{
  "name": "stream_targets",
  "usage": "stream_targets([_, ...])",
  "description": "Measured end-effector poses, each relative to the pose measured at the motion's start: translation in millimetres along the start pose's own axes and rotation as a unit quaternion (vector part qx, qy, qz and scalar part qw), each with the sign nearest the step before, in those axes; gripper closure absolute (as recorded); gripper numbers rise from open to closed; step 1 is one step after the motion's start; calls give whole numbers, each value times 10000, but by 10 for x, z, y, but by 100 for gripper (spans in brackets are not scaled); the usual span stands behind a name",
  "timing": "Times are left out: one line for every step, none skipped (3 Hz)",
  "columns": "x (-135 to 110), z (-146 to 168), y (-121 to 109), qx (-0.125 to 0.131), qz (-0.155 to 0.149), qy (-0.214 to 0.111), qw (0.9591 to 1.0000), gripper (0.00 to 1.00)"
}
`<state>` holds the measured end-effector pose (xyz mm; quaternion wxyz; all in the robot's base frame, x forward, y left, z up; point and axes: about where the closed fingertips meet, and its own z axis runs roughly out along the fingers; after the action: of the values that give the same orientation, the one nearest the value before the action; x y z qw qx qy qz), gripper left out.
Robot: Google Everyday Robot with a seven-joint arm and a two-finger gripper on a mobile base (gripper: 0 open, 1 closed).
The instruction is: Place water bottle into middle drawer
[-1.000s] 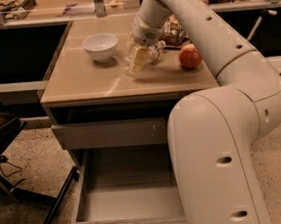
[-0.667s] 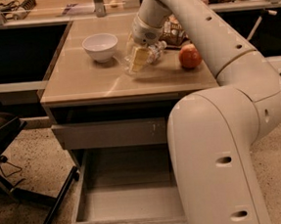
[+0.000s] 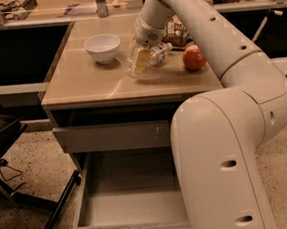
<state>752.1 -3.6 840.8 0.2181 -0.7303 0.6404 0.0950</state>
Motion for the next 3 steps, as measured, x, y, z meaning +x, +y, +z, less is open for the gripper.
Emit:
stream_targets([-247,-237,31,158,-214,268,9993,100])
stream_targets([-676,-748,168,444,-469,971,9932,100])
stream_targets([-1158,-1486,361,966,-449,1827,9774,100])
